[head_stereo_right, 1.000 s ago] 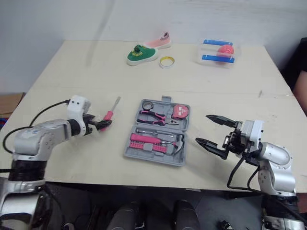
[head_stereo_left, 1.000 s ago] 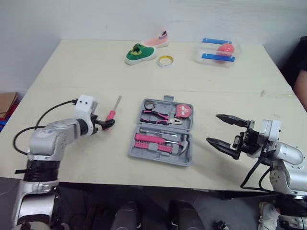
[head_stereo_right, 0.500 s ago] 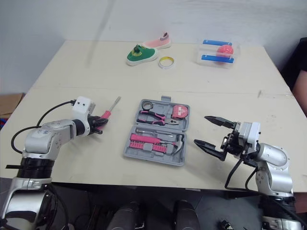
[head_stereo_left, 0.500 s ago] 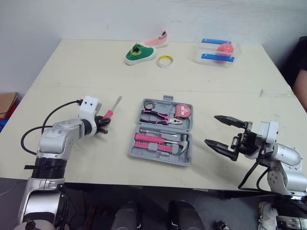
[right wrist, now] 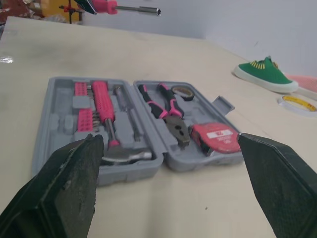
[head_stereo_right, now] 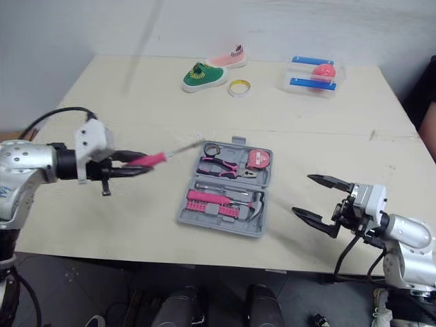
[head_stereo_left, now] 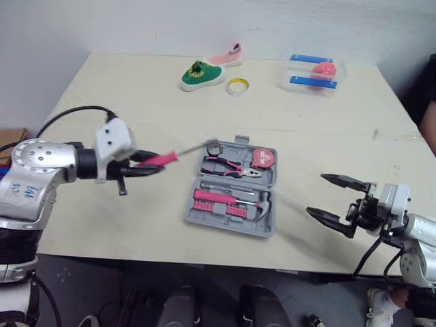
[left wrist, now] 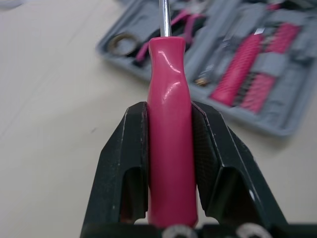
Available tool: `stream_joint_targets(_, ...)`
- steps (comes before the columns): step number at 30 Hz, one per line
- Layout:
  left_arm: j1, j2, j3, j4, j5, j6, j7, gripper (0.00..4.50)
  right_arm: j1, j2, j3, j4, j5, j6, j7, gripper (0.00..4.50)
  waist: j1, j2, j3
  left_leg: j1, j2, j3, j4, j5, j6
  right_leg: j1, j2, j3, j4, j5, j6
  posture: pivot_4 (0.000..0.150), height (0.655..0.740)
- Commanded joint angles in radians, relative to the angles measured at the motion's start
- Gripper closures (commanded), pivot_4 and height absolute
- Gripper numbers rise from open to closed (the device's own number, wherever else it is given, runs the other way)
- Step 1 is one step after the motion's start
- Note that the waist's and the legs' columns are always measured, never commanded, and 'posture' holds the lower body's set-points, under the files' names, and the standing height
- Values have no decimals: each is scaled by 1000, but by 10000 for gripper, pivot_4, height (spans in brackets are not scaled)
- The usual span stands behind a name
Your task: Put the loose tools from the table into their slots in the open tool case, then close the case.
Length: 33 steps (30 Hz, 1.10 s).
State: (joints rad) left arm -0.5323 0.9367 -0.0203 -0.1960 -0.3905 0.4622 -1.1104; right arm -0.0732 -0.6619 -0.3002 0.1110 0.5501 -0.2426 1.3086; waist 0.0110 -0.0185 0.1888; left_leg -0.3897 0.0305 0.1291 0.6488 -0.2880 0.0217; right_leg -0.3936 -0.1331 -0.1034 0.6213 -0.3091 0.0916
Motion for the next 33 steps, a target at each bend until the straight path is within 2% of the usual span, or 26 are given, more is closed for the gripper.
stream_joint_targets(1,-23,-32,-117,-146,1,62,-25,39505,15,-22,-27,5,-8,-28,5,0,0,0,0,0,0,0,0,0,0,0,0,0,0,0,0,1500,7400)
stream_joint_targets(5,-57,-85,-246,-222,22,182,-6,39505,46,-27,-22,-38,18,-5,20,0,-5,0,0,0,0,0,1,1,1,0,2,0,2,0,0,1500,7400)
stream_joint_targets(8,-110,-113,-366,-184,129,176,-3,39505,70,-23,-6,-80,38,9,43,0,-9,0,0,1,0,0,2,2,1,0,3,-1,3,0,0,1500,7400)
stream_joint_targets(12,-161,-139,-446,-129,222,172,2,39505,83,-26,-3,-106,39,25,36,0,-10,0,0,1,0,0,2,2,1,0,4,-2,4,0,0,1500,7400)
stream_joint_targets(21,-194,-160,-469,-63,302,163,-15,39505,104,-10,5,-113,20,16,7,0,-9,0,0,0,0,-1,4,1,2,0,3,-2,3,0,0,1500,7400)
stream_joint_targets(33,-182,-166,-478,-76,332,130,-80,39505,110,-1,3,-87,9,-22,10,0,-10,0,0,0,0,-1,5,1,2,1,2,-1,4,0,0,1500,7400)
